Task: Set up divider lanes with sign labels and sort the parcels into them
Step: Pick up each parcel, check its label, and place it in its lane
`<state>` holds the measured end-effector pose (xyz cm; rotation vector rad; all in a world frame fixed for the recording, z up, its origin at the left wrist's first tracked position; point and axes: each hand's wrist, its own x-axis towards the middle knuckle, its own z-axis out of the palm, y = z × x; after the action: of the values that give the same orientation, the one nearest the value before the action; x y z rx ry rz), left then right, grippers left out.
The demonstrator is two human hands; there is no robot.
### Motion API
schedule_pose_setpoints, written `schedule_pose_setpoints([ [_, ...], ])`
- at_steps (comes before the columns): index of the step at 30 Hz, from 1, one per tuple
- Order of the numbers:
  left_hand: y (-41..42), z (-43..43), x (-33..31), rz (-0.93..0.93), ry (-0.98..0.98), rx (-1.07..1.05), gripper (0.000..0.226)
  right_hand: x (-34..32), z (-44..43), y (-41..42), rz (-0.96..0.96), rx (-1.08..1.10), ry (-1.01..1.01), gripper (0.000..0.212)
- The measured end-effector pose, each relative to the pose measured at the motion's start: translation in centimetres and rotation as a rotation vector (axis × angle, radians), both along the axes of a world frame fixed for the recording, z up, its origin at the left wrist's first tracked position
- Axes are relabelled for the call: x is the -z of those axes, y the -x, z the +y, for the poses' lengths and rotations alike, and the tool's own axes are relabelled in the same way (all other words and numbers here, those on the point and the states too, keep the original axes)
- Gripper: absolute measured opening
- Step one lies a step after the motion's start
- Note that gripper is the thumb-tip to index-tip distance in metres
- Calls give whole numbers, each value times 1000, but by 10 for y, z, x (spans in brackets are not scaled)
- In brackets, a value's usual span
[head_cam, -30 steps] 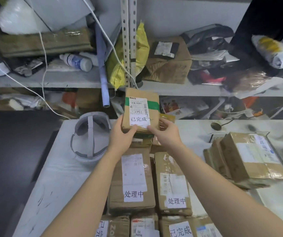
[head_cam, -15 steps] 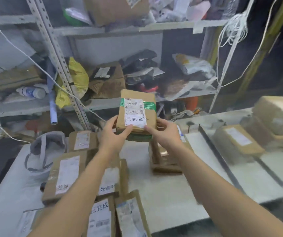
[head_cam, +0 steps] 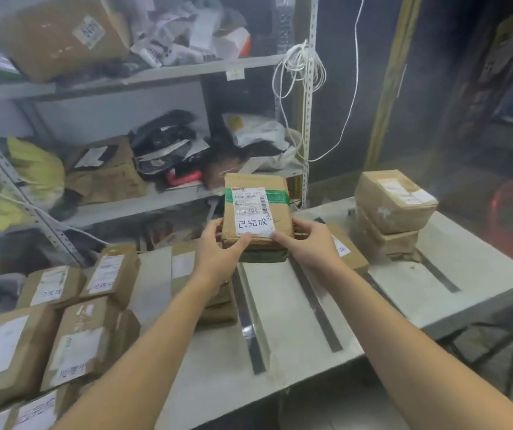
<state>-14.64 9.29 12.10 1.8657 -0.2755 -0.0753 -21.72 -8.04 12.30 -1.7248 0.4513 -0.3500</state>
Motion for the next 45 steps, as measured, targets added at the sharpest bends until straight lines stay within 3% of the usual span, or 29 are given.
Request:
schedule_pose_setpoints([
  [4, -13, -59, 26, 52, -13, 27, 65, 17, -60, -7, 32, 42, 30, 50],
  [13, -40, -172, 87, 269, 32, 93, 46, 70, -178, -39, 249, 76, 129, 73],
  [19, -40, -234, 116, 339, 13, 106, 49, 91, -246, -38, 320, 51, 37, 68],
  [25, -25, -278, 133, 384, -50, 3, 48, 120, -292, -37, 345, -54, -8, 63],
  [31, -1, -295, 133, 374, -99, -120, 51, 130, -309, -31, 331, -176, 97, 65],
  [34, 8, -293, 120, 337, -199, -167, 61, 118, -313, -29, 336, -254, 277, 64],
  [39, 11, -262, 83, 159, -497, -232, 67, 83, -305, -40, 137, -283, 571, 53],
  [42, 12, -233, 57, 66, -714, -252, 65, 67, -283, -48, 53, -429, 649, 51],
  [45, 13, -198, 32, 30, -757, -358, 58, 58, -251, -55, 0, -576, 690, 56],
])
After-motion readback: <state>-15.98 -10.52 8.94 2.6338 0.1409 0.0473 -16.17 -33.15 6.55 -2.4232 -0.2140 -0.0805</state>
